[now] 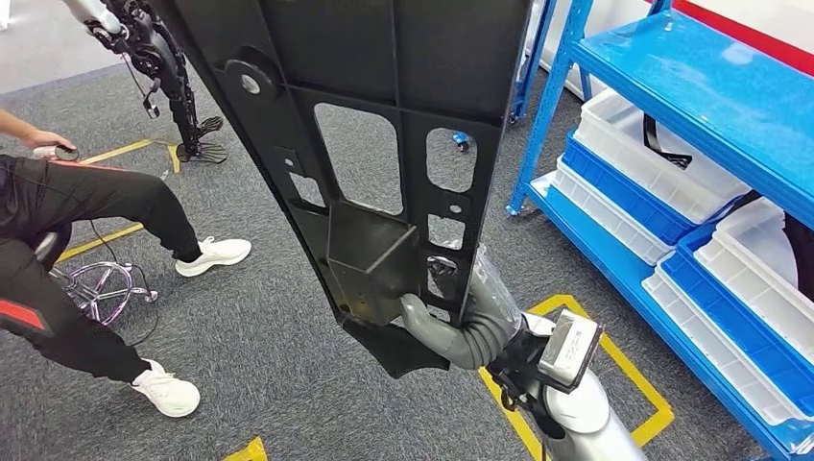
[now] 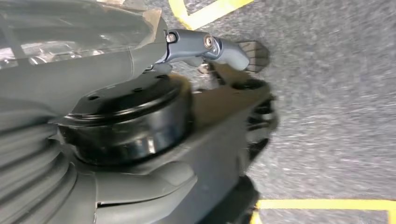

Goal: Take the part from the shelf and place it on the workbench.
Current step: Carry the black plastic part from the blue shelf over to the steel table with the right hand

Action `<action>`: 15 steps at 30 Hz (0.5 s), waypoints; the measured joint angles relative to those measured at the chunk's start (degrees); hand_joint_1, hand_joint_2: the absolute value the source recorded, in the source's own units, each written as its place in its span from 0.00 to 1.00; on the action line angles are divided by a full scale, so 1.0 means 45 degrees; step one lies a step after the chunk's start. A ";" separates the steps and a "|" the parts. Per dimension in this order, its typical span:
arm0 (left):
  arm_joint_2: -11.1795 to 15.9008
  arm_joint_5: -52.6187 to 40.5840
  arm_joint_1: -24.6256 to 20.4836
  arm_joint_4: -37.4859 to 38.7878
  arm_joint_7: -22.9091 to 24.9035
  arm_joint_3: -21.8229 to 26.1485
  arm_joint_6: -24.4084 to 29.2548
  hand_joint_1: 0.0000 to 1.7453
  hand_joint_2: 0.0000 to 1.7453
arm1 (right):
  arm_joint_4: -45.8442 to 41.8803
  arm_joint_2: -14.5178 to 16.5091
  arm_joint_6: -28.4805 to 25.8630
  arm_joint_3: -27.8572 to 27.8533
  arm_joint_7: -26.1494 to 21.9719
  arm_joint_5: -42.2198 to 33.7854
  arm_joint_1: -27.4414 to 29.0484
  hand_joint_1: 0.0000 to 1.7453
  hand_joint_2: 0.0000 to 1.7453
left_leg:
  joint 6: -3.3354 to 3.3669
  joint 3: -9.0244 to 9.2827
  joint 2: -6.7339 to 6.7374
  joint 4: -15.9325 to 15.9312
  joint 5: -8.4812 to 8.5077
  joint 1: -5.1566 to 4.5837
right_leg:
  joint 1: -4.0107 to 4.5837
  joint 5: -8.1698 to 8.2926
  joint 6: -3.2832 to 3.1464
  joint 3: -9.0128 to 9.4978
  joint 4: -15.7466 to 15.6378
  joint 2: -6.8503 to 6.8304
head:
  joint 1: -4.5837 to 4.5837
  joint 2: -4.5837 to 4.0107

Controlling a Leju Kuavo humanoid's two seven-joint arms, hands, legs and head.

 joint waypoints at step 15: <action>0.0454 0.0429 0.0141 0.0039 -0.0131 0.0016 -0.0277 0.00 1.00 | 0.0453 0.0066 0.0034 0.0399 0.0171 -0.0056 -0.0202 1.00 1.00 | 0.0351 -0.0063 -0.2474 -0.0151 0.0198 0.0012 | -0.0276 -0.0031 0.0580 -0.0390 0.0441 0.2147 | 0.0074 0.0000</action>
